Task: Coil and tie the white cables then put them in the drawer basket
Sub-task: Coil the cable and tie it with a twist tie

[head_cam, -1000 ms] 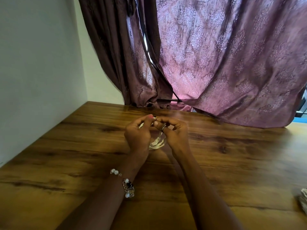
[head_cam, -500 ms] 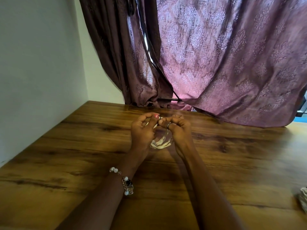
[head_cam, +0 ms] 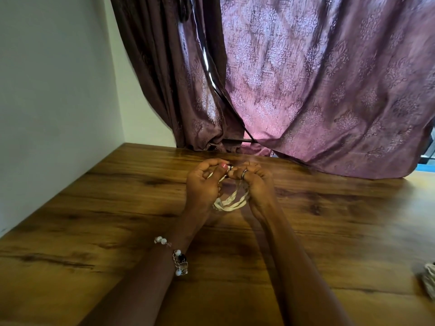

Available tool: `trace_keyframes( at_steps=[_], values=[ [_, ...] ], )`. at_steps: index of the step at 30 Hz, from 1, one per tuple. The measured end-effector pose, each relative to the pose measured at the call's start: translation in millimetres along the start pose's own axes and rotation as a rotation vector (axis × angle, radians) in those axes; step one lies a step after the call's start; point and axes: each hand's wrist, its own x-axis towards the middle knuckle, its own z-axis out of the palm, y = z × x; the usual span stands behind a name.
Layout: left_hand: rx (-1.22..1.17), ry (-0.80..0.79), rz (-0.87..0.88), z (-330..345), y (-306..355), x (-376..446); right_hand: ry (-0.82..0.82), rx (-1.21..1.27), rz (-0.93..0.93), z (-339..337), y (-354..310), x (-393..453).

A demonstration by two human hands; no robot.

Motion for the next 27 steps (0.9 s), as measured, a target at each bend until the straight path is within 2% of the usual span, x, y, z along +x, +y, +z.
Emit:
trace_keyframes(
  at_steps=[16,27],
  values=[
    [0.014,0.005,-0.022,-0.5,-3.6,3.3,-0.008,-0.048,-0.038,-3.2,7.3,3.4],
    [0.007,0.003,-0.026,0.1,0.1,0.7,-0.021,0.017,-0.036,-3.6,7.4,4.9]
  ],
)
